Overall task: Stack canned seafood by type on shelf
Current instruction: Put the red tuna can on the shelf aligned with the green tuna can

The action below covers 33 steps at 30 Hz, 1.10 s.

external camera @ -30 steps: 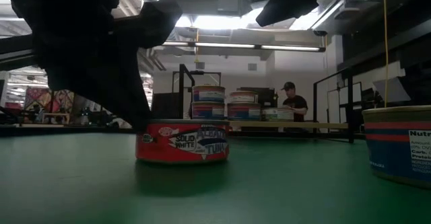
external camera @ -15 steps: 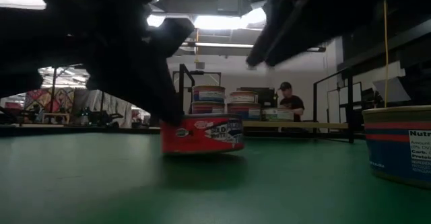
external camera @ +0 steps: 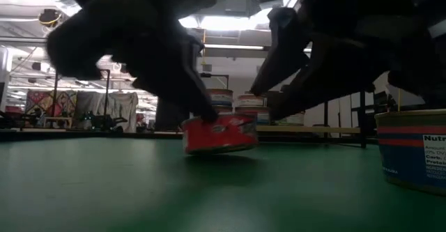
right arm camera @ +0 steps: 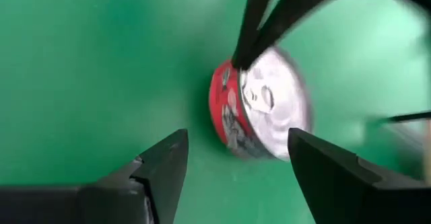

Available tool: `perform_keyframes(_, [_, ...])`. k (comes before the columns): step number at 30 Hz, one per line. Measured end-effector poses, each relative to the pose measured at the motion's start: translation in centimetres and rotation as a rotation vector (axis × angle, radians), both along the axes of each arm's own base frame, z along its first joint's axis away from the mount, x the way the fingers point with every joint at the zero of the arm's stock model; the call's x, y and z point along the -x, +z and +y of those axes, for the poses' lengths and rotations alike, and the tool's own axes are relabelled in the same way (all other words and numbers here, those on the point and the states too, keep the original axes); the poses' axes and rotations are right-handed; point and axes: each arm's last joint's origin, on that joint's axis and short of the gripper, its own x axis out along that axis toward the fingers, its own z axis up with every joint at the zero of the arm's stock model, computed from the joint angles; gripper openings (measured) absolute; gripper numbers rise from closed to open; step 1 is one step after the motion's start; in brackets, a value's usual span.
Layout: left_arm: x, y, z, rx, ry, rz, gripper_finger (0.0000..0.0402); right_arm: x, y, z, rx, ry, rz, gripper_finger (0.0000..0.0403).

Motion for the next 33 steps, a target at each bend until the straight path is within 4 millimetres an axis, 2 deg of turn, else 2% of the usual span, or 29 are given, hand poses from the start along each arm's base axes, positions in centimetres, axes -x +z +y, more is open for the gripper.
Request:
perform_keyframes(4, [-0.4, 0.2, 0.5, 0.032, 0.037, -0.03, 0.0, 0.4, 0.0, 0.6, 0.119, 0.022, -0.025, 0.0253])
perform_keyframes(15, [-1.3, 0.6, 1.4, 0.122, 0.119, -0.095, 0.0, 0.4, -0.1, 0.4, 0.226, 0.036, -0.018, 0.0253])
perform_keyframes(24, [-1.5, 0.7, 1.5, 0.206, 0.17, -0.12, 0.0, 0.4, -0.2, 0.5, 0.259, 0.119, 0.026, 0.0253])
perform_keyframes(33, [-1.7, 1.0, 1.4, 0.251, 0.184, -0.151, 0.0, 0.6, -0.3, 0.4, 0.271, 0.126, 0.052, 0.0253])
